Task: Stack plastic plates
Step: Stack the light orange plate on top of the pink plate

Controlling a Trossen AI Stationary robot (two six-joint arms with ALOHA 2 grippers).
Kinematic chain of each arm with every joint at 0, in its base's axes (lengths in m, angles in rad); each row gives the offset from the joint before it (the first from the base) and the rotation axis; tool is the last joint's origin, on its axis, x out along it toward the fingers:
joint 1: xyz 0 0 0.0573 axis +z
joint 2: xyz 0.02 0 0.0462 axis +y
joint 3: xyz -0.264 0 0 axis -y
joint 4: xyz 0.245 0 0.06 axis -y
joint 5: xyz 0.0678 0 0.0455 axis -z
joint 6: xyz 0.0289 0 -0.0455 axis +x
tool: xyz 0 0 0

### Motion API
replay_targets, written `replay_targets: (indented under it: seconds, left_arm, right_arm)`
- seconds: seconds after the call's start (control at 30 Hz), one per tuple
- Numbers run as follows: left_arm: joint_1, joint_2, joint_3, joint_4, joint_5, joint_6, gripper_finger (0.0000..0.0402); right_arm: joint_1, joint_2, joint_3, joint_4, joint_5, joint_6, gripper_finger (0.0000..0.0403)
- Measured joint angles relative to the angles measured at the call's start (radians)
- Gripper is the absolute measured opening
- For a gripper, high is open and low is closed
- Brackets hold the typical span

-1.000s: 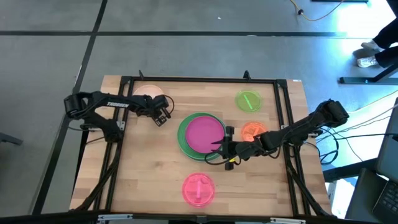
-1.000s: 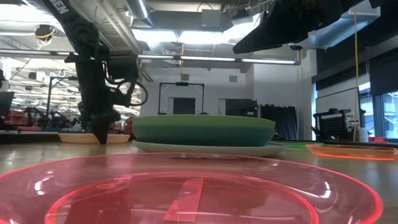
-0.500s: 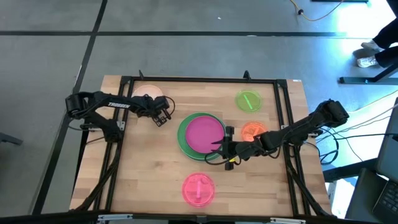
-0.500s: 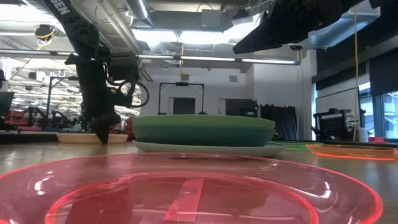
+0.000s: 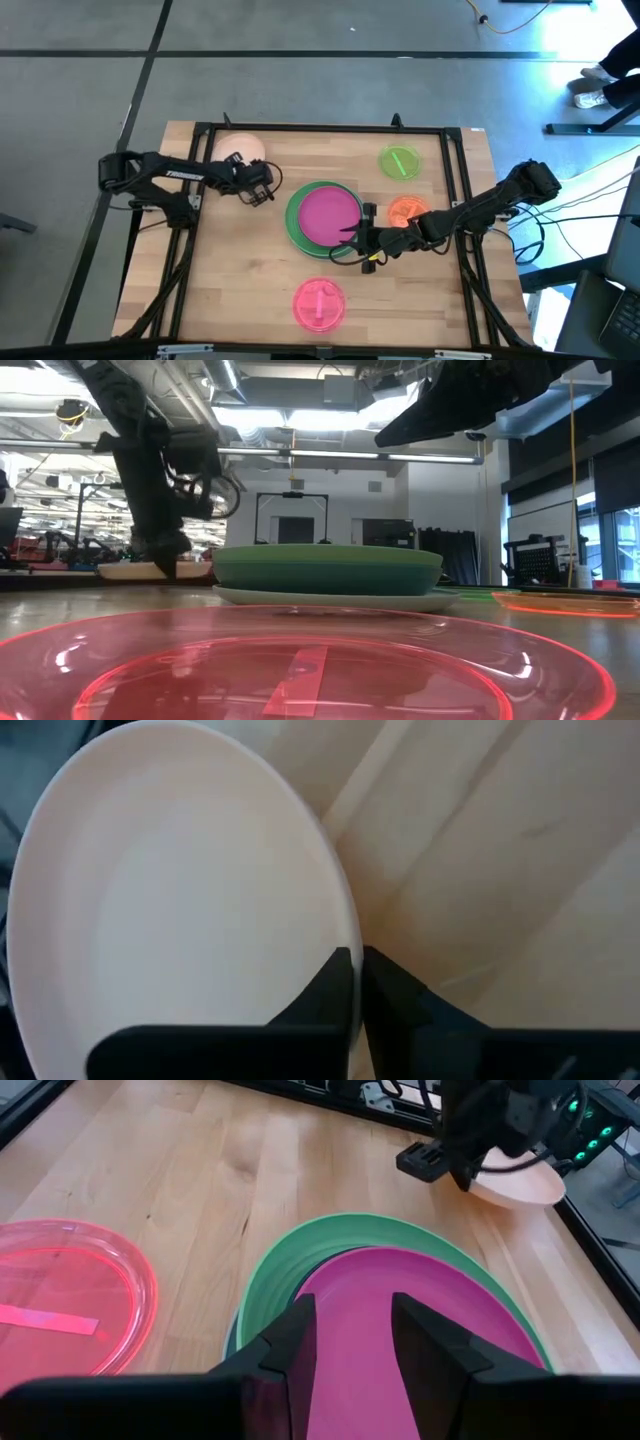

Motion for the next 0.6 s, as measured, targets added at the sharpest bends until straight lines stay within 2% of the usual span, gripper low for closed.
replay_targets:
  seconds: [0.33,0.6]
  left_arm:
    - [-0.174,-0.15,0.002,0.03,0.002,0.06,0.0012]
    - [-0.307,-0.221,0.004,0.164,0.032,0.095,0.0013]
  right_arm:
    - [0.0,0.0,0.0,0.0,0.0,0.0,0.0124]
    - [0.0,0.0,0.0,0.0,0.0,0.0,0.0124]
